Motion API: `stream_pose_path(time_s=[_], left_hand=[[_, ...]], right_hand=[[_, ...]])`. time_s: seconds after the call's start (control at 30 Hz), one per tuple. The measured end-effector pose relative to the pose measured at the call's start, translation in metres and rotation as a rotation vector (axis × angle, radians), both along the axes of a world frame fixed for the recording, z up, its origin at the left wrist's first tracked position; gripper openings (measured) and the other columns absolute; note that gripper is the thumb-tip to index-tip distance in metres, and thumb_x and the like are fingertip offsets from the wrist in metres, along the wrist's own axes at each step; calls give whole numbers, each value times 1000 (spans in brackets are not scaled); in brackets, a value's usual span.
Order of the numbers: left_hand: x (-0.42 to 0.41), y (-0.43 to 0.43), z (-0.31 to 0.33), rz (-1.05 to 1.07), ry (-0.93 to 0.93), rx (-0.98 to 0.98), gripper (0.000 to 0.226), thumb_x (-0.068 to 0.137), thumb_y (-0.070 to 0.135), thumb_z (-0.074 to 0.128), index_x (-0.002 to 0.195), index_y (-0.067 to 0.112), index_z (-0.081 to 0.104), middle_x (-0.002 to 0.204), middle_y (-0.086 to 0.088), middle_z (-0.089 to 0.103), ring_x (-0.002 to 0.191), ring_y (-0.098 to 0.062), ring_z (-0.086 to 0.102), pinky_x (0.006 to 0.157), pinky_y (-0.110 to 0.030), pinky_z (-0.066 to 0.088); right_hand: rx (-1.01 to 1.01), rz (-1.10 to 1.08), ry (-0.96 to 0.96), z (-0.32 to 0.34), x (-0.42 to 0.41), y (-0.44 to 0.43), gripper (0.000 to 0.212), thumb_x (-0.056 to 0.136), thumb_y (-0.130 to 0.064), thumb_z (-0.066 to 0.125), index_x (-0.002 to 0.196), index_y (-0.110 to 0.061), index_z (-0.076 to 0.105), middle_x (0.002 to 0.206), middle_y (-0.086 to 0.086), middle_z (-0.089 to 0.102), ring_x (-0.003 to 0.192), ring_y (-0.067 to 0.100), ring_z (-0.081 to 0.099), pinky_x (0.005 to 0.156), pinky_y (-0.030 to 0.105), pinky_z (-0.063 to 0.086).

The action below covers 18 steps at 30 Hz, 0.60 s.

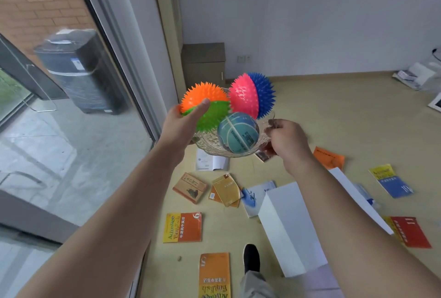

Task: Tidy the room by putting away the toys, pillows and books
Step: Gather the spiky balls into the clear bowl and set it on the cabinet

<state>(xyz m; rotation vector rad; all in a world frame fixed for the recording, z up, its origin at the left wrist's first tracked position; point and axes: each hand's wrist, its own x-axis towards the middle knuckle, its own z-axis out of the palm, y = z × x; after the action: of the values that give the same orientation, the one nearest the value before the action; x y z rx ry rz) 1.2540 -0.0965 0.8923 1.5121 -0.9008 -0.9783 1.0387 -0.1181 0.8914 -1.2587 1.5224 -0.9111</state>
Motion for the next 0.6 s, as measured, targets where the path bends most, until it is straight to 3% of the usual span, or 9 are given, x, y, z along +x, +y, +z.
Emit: stream_pose_path(time_s=[0.13,0.27,0.43,0.6], left_hand=[[4,-73,-7,63,-13,-9,37,81,57,77,99,27,66,98,3,75,93,-22,73,82,-43,58],[-3,-146,-1,115,3,-26,25,86,49,76,92,26,66,80,14,73,81,-11,69,85,-44,58],[-2,-217,6,183,11,-14,33,84,52,77,103,28,63,96,12,71,88,-11,70,91,-46,58],[5,-271,-1,221,-26,14,32,84,53,78,99,28,66,95,14,72,89,-7,70,94,-43,59]], right_hand=[[-11,45,-12,-10,3,-77,32,101,-7,49,77,-26,59,76,5,69,64,23,67,69,42,60],[-12,83,-24,-2,2,-162,35,99,-4,49,74,-26,58,78,4,67,68,27,67,71,47,61],[-18,119,-16,5,5,-245,35,98,-2,48,73,-24,60,75,5,67,67,27,67,61,37,56],[5,133,-18,-3,11,-300,29,98,-4,48,79,-18,64,76,5,68,62,20,65,50,27,55]])
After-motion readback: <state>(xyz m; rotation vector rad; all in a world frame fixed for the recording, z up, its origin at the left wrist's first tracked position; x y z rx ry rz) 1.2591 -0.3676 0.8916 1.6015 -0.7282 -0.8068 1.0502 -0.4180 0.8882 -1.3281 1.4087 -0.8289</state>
